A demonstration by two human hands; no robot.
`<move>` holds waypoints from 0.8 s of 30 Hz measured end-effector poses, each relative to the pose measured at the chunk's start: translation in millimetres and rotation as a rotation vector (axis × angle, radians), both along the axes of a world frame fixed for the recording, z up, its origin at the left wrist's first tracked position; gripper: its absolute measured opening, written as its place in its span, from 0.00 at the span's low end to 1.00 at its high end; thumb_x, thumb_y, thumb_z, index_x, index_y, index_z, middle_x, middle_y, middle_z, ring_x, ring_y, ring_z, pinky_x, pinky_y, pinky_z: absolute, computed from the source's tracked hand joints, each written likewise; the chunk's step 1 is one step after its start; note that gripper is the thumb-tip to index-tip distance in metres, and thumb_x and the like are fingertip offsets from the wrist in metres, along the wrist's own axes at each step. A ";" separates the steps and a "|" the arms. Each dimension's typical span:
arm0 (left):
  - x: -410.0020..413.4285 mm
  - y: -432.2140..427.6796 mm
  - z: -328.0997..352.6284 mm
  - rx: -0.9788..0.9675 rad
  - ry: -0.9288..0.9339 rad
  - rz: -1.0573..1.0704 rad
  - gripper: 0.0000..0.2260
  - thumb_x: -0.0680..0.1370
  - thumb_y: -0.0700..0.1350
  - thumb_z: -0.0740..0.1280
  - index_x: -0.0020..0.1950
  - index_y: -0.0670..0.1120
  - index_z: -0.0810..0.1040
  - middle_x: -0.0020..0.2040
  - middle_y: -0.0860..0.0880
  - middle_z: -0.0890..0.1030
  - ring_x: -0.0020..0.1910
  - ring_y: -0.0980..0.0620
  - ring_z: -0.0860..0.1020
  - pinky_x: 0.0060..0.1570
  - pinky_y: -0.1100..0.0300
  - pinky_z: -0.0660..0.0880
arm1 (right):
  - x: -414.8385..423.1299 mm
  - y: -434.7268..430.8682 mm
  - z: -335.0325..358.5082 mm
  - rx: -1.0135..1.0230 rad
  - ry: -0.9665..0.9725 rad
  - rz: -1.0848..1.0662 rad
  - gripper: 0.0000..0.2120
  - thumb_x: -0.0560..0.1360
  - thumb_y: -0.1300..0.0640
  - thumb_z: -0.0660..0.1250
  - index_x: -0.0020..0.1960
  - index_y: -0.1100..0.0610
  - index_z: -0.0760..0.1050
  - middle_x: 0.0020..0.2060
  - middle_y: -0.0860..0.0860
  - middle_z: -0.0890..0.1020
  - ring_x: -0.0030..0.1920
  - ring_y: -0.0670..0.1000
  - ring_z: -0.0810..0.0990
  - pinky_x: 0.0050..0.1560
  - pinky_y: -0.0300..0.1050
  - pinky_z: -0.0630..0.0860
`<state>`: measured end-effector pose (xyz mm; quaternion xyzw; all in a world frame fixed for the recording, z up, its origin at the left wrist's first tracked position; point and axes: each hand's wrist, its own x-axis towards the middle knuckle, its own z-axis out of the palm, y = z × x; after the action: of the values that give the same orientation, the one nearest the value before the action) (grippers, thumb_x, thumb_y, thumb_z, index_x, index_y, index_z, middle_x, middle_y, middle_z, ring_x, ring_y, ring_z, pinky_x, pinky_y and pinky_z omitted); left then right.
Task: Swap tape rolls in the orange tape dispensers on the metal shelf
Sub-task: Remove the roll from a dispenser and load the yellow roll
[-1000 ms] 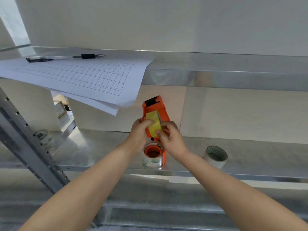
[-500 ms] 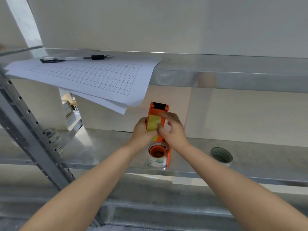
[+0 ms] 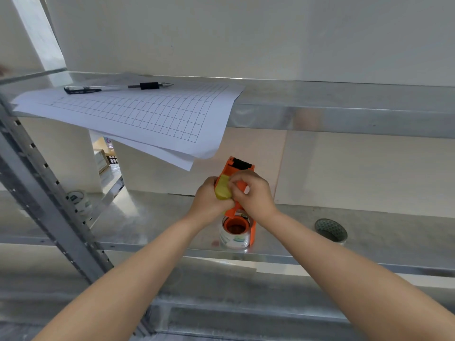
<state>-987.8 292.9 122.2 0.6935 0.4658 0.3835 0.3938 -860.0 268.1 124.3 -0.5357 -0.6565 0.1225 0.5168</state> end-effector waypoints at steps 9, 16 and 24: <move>-16.2 -13.9 -6.4 -0.084 0.013 0.099 0.15 0.55 0.47 0.70 0.39 0.57 0.71 0.37 0.58 0.77 0.36 0.62 0.76 0.28 0.72 0.69 | -13.2 17.5 12.3 -0.157 0.218 -0.111 0.03 0.70 0.68 0.64 0.40 0.63 0.76 0.41 0.59 0.83 0.41 0.54 0.79 0.41 0.40 0.75; -29.5 -19.5 0.8 -0.065 0.059 0.130 0.17 0.57 0.46 0.69 0.43 0.55 0.71 0.38 0.58 0.77 0.36 0.61 0.75 0.26 0.72 0.67 | -12.0 30.0 21.0 -0.182 0.183 -0.152 0.03 0.71 0.65 0.65 0.39 0.61 0.76 0.41 0.60 0.83 0.43 0.57 0.80 0.43 0.46 0.75; -40.0 -21.8 6.6 -0.115 0.119 0.154 0.17 0.58 0.44 0.70 0.43 0.54 0.71 0.38 0.57 0.77 0.36 0.60 0.75 0.29 0.65 0.67 | -20.4 37.0 22.9 -0.214 0.188 -0.165 0.04 0.71 0.66 0.64 0.42 0.66 0.76 0.44 0.62 0.82 0.46 0.59 0.80 0.47 0.47 0.75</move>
<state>-1027.9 271.1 128.8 0.6535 0.5615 0.3434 0.3738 -880.4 305.1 147.2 -0.6259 -0.5421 0.1986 0.5244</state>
